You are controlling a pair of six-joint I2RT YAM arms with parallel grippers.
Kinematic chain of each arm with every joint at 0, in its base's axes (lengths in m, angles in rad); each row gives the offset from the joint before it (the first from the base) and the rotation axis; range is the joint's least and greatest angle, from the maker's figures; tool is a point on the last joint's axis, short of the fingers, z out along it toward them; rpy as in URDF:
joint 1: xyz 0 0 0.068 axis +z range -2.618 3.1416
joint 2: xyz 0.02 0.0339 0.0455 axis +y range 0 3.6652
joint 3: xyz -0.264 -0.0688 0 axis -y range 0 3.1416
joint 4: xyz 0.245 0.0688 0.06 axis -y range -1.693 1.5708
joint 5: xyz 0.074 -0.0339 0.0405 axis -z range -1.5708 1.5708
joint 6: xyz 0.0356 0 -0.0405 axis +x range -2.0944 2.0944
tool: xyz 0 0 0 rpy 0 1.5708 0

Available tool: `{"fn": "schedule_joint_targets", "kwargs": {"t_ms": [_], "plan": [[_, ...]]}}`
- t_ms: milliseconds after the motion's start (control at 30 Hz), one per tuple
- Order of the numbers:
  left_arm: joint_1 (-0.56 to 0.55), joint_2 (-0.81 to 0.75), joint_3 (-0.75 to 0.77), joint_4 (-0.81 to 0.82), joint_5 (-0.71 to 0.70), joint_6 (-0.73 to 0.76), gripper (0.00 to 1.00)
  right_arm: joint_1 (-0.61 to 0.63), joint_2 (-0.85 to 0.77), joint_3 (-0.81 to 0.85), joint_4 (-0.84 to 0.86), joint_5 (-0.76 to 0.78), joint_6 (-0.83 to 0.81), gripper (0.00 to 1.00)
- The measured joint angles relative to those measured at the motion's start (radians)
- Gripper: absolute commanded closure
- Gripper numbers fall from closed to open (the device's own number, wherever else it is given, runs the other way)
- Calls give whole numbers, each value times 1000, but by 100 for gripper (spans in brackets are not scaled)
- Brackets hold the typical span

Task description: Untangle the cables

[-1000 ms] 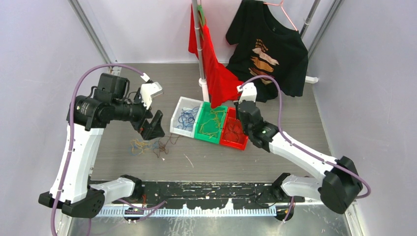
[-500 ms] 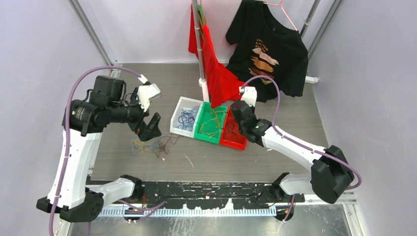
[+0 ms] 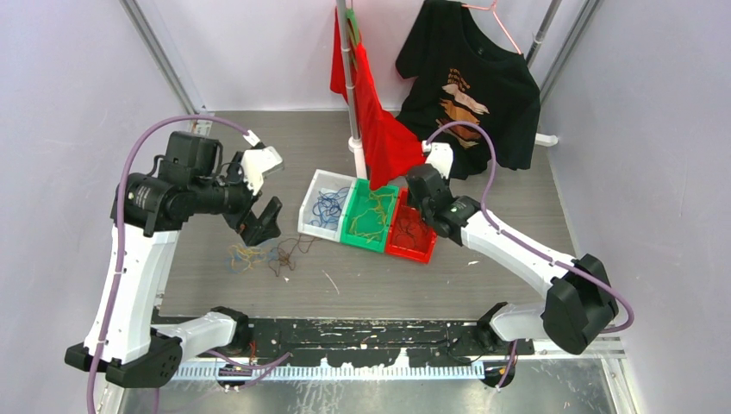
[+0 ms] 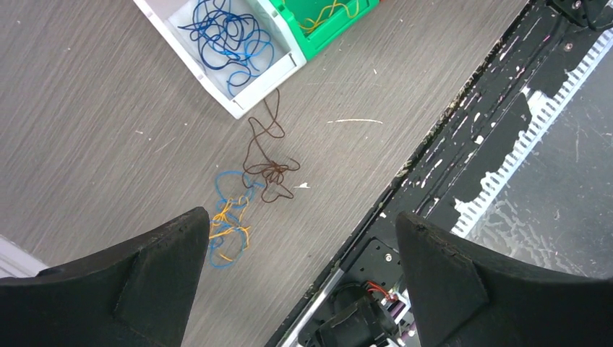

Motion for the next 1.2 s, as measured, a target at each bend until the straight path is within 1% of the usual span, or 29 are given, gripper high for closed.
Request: {"fn": "schedule_joint_targets", "kwargs": {"t_ms": [67,167,233,300,467,500,567,733,900,967,1067,1133,1200], "plan": [[0,2,0,0,-4,13,1,-8,0,21,-22,-11,11,38],[0,6,-10,1,-13,39,1,-23,-1,51,-48,-43,19,37],[0,4,-55,11,-27,66,0,-30,-10,61,-47,-74,20,38],[0,4,-141,26,-48,92,1,-35,-27,62,-45,-102,19,42],[0,77,-352,91,-105,120,12,-36,-83,56,-8,-198,19,51],[0,96,-376,108,-111,121,17,-36,-97,47,12,-229,19,52],[3,139,-415,151,-114,125,23,-35,-117,27,42,-277,19,54],[14,266,-435,238,-111,150,35,-33,-124,-14,77,-353,21,57],[51,407,-437,319,-88,181,46,-33,-143,-64,99,-394,32,64],[74,451,-447,358,-75,192,48,-33,-174,-83,105,-402,37,65],[112,506,-477,414,-45,208,49,-33,-221,-99,122,-413,41,65],[128,515,-491,428,-36,218,50,-33,-239,-100,137,-418,42,66],[138,517,-517,453,-21,225,56,-33,-248,-101,154,-421,43,67]]}}
